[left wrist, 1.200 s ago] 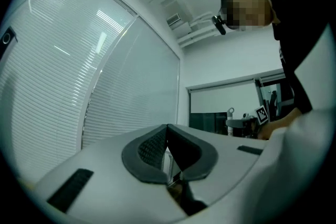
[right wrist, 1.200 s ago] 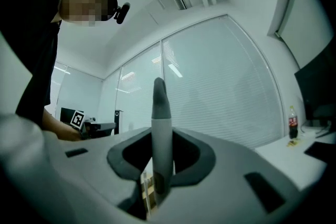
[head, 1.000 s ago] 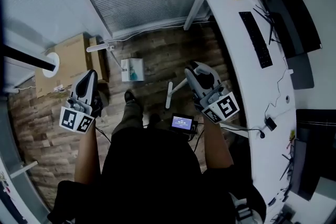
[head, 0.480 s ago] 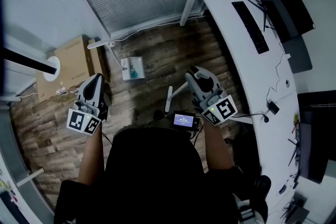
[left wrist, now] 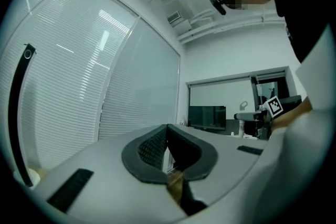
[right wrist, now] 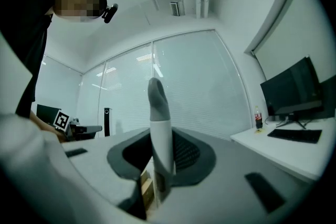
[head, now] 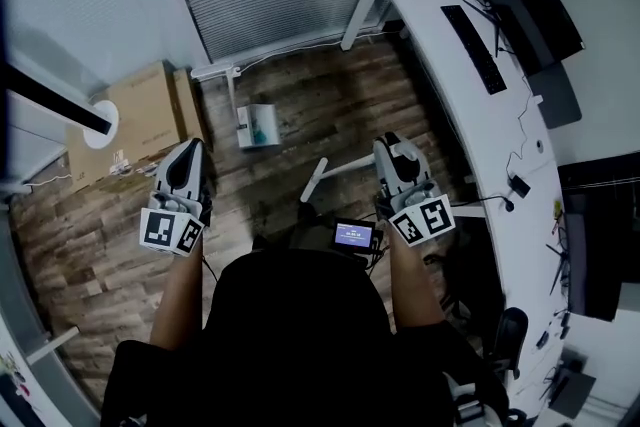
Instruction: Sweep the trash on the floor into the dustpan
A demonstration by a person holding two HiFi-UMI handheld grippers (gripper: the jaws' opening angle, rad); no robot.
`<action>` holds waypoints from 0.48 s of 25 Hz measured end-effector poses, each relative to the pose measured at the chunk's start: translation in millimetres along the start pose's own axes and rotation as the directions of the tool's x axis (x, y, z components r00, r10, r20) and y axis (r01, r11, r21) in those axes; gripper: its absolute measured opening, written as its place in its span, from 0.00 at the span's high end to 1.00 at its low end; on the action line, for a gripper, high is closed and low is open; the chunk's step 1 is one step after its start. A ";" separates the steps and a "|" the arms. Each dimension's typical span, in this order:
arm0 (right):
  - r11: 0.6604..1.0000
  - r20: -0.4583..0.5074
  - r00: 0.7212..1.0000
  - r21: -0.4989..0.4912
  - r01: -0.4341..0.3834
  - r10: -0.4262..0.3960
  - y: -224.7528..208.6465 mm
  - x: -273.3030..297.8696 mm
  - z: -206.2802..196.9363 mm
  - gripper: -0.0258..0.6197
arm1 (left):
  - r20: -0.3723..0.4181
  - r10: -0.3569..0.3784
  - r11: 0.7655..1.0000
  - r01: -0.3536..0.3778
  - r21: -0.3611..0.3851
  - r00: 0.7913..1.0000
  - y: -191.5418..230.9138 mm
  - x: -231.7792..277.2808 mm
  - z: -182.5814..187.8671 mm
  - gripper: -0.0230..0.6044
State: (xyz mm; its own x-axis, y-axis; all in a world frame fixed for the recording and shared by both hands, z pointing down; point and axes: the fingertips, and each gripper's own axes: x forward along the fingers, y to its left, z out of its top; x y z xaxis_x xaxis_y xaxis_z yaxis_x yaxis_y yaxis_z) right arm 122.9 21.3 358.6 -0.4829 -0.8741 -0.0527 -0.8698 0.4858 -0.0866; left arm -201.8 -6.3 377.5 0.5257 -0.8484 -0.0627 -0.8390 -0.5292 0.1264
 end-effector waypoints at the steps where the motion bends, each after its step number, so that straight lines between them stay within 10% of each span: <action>1: 1.000 0.004 1.000 -0.002 0.013 -0.013 8.3 -2.1 1.0 0.83 | -0.003 0.008 1.000 -0.008 0.003 1.000 4.9 -8.7 -0.5 0.97; 12: 0.998 -0.021 0.998 0.003 0.064 -0.064 68.2 -25.1 -4.4 0.83 | -0.030 -0.027 1.000 0.028 0.005 0.999 2.6 -57.5 -22.7 0.97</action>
State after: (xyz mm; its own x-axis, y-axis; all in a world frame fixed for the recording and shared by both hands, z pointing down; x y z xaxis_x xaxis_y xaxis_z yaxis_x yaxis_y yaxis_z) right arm 75.3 76.4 358.3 -0.4287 -0.9031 -0.0265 -0.8984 0.4292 -0.0929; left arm -231.0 41.3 403.9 0.5526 -0.8327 -0.0362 -0.8248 -0.5525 0.1200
